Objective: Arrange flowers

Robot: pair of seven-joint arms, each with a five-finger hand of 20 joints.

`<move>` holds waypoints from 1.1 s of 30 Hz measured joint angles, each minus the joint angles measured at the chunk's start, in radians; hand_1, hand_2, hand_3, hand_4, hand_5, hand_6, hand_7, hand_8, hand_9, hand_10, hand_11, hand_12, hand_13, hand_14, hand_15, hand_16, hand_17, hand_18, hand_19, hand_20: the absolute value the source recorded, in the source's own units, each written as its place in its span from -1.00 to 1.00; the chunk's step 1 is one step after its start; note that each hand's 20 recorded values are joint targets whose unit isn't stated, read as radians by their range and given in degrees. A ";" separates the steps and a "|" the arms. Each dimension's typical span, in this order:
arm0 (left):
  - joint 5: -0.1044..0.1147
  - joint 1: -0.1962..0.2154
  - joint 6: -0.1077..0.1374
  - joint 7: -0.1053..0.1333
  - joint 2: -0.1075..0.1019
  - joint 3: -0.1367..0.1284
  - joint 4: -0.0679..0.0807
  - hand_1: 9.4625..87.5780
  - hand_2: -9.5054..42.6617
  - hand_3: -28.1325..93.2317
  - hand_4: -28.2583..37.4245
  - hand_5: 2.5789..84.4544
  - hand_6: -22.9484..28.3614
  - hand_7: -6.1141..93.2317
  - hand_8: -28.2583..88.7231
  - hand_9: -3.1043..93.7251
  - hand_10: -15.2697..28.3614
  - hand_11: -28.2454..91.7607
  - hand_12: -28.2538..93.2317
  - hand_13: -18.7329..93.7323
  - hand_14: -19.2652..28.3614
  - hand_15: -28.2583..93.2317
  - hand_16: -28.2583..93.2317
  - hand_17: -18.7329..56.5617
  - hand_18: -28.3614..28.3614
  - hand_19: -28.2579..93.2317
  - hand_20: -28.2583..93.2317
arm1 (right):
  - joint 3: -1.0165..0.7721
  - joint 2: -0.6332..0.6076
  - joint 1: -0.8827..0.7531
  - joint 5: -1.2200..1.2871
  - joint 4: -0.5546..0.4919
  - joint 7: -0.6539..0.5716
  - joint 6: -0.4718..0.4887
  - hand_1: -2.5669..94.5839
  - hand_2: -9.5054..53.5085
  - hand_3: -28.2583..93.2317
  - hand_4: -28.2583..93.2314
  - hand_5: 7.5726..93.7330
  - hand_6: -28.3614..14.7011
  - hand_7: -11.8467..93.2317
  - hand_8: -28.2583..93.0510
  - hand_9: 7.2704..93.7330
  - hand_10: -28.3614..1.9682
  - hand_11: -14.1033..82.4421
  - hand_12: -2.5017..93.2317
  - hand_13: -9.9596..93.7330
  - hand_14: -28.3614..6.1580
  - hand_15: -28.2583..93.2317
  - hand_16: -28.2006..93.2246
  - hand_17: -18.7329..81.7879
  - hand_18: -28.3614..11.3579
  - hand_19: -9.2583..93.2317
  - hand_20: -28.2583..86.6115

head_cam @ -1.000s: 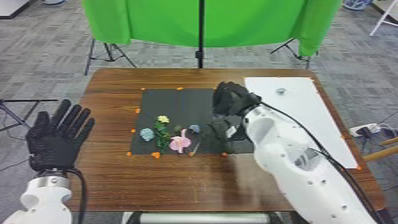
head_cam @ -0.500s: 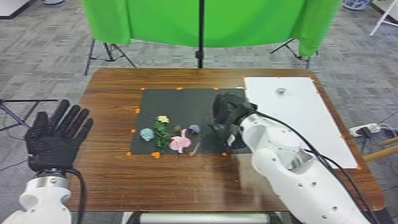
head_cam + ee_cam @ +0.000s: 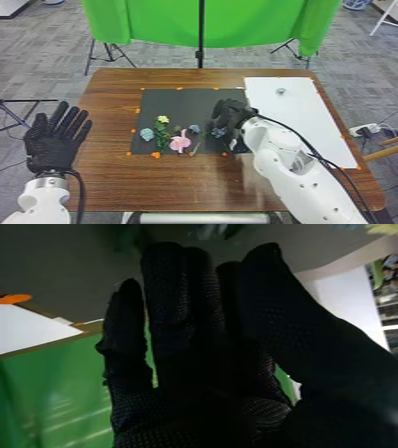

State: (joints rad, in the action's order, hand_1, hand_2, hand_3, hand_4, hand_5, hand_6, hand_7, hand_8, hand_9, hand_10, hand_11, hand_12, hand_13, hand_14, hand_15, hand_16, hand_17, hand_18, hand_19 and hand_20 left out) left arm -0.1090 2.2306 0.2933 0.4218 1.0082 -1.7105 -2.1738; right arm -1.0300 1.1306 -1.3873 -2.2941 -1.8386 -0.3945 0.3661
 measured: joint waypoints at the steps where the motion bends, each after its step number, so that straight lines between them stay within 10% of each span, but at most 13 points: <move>1: 0.000 0.000 0.000 0.000 0.000 0.000 0.000 -0.60 -0.17 0.69 -1.00 0.00 0.21 -0.67 -0.66 -0.13 0.32 -0.25 -0.36 -0.08 0.35 -0.19 -0.57 -0.63 0.51 0.04 -0.30 | -0.001 -0.001 -0.003 -0.001 -0.001 -0.004 -0.007 0.14 -1.00 0.74 -1.00 0.19 0.22 -0.50 -0.73 0.28 -0.06 -0.29 -0.56 0.36 0.08 0.30 0.08 -0.07 -0.60 0.68 0.24; 8: 0.000 -0.001 0.000 0.000 -0.001 0.000 0.000 -0.60 -0.17 0.69 -1.00 0.00 0.21 -0.67 -0.66 -0.13 0.33 -0.24 -0.36 -0.08 0.36 -0.19 -0.57 -0.63 0.51 0.04 -0.30 | -0.024 -0.003 -0.020 -0.001 -0.010 -0.011 -0.043 0.01 -1.00 0.82 -1.00 0.18 0.22 -0.50 -0.73 0.24 -0.12 -0.32 -0.57 0.28 -0.08 0.40 -0.05 -0.07 -0.62 0.70 0.24; 12: 0.000 -0.001 0.000 0.002 0.000 0.002 0.000 -0.60 -0.16 0.69 -1.00 0.00 0.21 -0.67 -0.66 -0.13 0.33 -0.24 -0.36 -0.07 0.36 -0.19 -0.57 -0.63 0.51 0.04 -0.30 | -0.061 0.001 -0.023 -0.014 0.005 -0.014 -0.179 -0.07 -1.00 0.87 -1.00 0.05 0.16 -0.50 -0.73 -0.08 -0.29 -0.35 -0.57 -0.09 -0.29 0.55 -0.20 -0.20 -0.55 0.70 0.24; 17: 0.000 -0.002 0.000 0.004 0.000 0.008 -0.001 -0.60 -0.16 0.69 -1.00 0.00 0.21 -0.67 -0.66 -0.13 0.33 -0.24 -0.36 -0.07 0.37 -0.19 -0.57 -0.63 0.51 0.04 -0.30 | -0.116 0.013 0.040 -0.105 0.140 -0.015 -0.344 -0.13 -1.00 0.89 -1.00 -0.36 0.15 -0.55 -0.70 -0.59 -0.27 -0.69 -0.61 -0.47 -0.38 -0.27 -0.14 -0.50 -0.49 0.33 0.01; 25: 0.000 0.000 0.001 0.017 0.000 0.009 -0.006 -0.60 -0.16 0.69 -1.00 0.00 0.21 -0.67 -0.66 -0.13 0.34 -0.24 -0.36 -0.07 0.37 -0.19 -0.57 -0.63 0.51 0.04 -0.30 | -0.083 0.003 0.272 -0.168 0.441 0.035 -0.048 -0.11 -1.00 0.89 -1.00 -0.46 0.22 -0.55 -0.70 -0.60 -0.12 -0.69 -0.64 -0.45 -0.34 -0.39 -0.12 -0.52 -0.46 0.23 -0.10; 33: 0.000 -0.012 0.004 0.019 -0.002 0.036 -0.005 -0.60 -0.16 0.69 -1.00 0.00 0.21 -0.66 -0.66 -0.12 0.35 -0.24 -0.36 -0.07 0.37 -0.19 -0.57 -0.63 0.51 0.05 -0.30 | -0.115 0.050 0.337 -0.205 0.595 -0.034 -0.072 0.00 -1.00 0.91 -1.00 -0.32 0.25 -0.48 -0.75 -0.46 -0.02 -0.57 -0.69 -0.29 -0.34 -0.31 -0.19 -0.33 -0.80 0.31 -0.17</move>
State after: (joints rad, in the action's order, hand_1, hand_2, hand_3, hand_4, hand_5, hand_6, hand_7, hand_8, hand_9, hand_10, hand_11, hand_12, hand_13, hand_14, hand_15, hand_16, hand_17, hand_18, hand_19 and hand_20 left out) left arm -0.1089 2.2182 0.2972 0.4405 1.0067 -1.6741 -2.1791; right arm -1.1453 1.1804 -1.0502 -2.4989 -1.2437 -0.4283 0.2941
